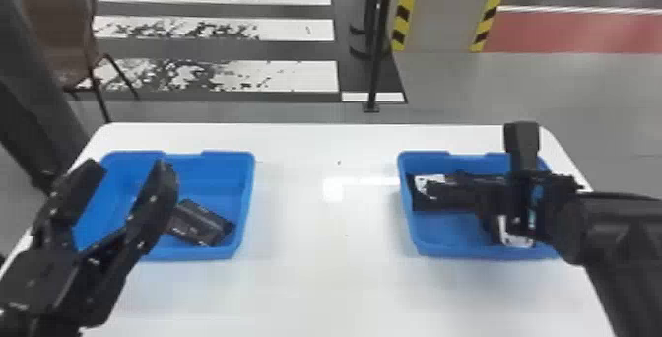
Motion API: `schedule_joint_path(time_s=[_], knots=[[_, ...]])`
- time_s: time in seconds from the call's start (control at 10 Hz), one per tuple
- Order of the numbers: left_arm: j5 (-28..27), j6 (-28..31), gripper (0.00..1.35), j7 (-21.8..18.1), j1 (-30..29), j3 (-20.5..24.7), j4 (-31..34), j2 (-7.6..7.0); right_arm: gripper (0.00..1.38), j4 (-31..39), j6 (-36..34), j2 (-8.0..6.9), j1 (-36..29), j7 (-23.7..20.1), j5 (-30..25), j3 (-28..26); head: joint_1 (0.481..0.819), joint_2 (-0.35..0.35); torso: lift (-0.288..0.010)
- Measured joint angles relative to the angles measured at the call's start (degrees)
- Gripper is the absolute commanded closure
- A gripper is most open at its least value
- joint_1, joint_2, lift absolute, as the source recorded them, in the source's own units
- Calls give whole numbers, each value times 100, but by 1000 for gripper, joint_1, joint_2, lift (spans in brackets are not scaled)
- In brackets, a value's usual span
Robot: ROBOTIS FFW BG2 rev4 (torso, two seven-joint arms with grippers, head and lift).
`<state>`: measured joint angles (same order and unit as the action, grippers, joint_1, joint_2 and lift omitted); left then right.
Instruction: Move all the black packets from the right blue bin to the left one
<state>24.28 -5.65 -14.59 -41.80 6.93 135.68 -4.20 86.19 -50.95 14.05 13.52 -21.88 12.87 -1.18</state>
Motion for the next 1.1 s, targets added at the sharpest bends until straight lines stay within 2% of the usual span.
schedule_joint_path(time_s=[0.1,0.4,0.6,0.7,0.8,0.9,1.1], knots=[[43,-20,231,-3,3,-22,-32,-8,19,-3,-95,1,36,2,-87,52,695,-20,-140],[154,-150,231,-2,4,-41,-115,-11,24,-22,-216,1,93,96,-239,84,695,-26,-140],[188,-203,231,-2,15,-46,-165,-5,105,-395,-76,-2,256,97,-188,96,695,-28,-140],[216,-223,231,-4,17,-53,-197,-2,275,-612,35,-13,351,104,-136,134,695,-25,-140],[245,-252,231,-4,17,-61,-215,-2,855,-745,78,-21,416,105,-88,178,695,-19,-140],[279,-288,231,-8,14,-59,-234,4,1125,-788,94,-25,441,102,-49,226,695,-15,-140],[357,-337,231,-17,3,-53,-299,12,1164,-753,225,-40,414,106,15,254,695,-3,-140]])
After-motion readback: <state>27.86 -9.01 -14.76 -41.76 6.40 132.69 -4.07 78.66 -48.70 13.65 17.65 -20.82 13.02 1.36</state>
